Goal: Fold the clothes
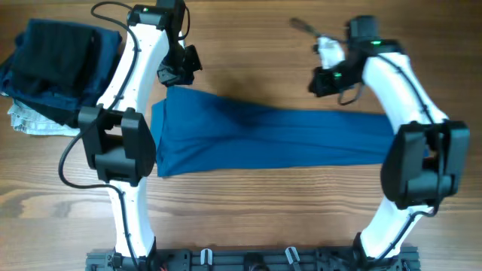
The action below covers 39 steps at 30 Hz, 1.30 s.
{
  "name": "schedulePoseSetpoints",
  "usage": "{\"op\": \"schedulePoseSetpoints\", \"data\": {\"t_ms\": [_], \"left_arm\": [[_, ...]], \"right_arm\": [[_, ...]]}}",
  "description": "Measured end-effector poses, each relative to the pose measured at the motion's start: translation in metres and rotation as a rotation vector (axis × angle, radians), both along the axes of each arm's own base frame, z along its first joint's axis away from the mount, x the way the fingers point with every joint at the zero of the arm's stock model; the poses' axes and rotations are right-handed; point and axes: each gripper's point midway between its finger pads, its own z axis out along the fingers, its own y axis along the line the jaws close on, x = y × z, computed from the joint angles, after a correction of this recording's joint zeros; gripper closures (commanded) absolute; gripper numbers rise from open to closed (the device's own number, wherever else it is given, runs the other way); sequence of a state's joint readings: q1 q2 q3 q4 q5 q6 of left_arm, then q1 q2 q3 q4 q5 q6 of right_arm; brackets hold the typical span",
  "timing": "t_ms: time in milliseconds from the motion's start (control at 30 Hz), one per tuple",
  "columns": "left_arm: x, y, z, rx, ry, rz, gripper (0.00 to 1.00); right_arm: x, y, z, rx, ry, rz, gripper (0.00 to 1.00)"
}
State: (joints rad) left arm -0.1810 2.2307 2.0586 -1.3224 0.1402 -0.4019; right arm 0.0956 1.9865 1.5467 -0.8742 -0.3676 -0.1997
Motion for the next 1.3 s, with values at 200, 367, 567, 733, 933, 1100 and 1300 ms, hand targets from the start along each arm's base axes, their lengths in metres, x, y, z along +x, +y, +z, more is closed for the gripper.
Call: {"op": "schedulePoseSetpoints", "data": {"t_ms": [200, 367, 567, 733, 933, 1100, 1300], "left_arm": [[-0.030, 0.018, -0.021, 0.126, 0.116, -0.013, 0.96], [-0.053, 0.027, -0.060, 0.160, 0.196, -0.013, 0.96], [-0.039, 0.039, -0.065, 0.155, 0.147, 0.022, 0.96], [-0.041, 0.042, -0.064, 0.157, 0.159, 0.035, 0.96], [-0.067, 0.042, -0.077, 0.173, 0.246, 0.020, 0.96], [-0.076, 0.043, -0.096, 0.176, 0.253, 0.040, 0.96], [-0.029, 0.036, -0.096, 0.144, 0.036, 0.023, 0.96]], "right_arm": [[0.008, -0.001, -0.015, -0.141, -0.014, -0.066, 0.96], [0.011, -0.043, -0.018, -0.192, 0.005, -0.171, 0.96], [0.007, -0.057, -0.018, -0.151, 0.037, -0.197, 0.96], [-0.007, -0.012, -0.012, -0.002, 0.058, -0.033, 0.96], [-0.017, -0.003, -0.032, -0.069, 0.061, 0.017, 0.96], [-0.010, -0.011, -0.034, -0.100, 0.035, 0.003, 0.85], [-0.004, -0.029, -0.036, -0.177, 0.026, -0.062, 0.81]]}}
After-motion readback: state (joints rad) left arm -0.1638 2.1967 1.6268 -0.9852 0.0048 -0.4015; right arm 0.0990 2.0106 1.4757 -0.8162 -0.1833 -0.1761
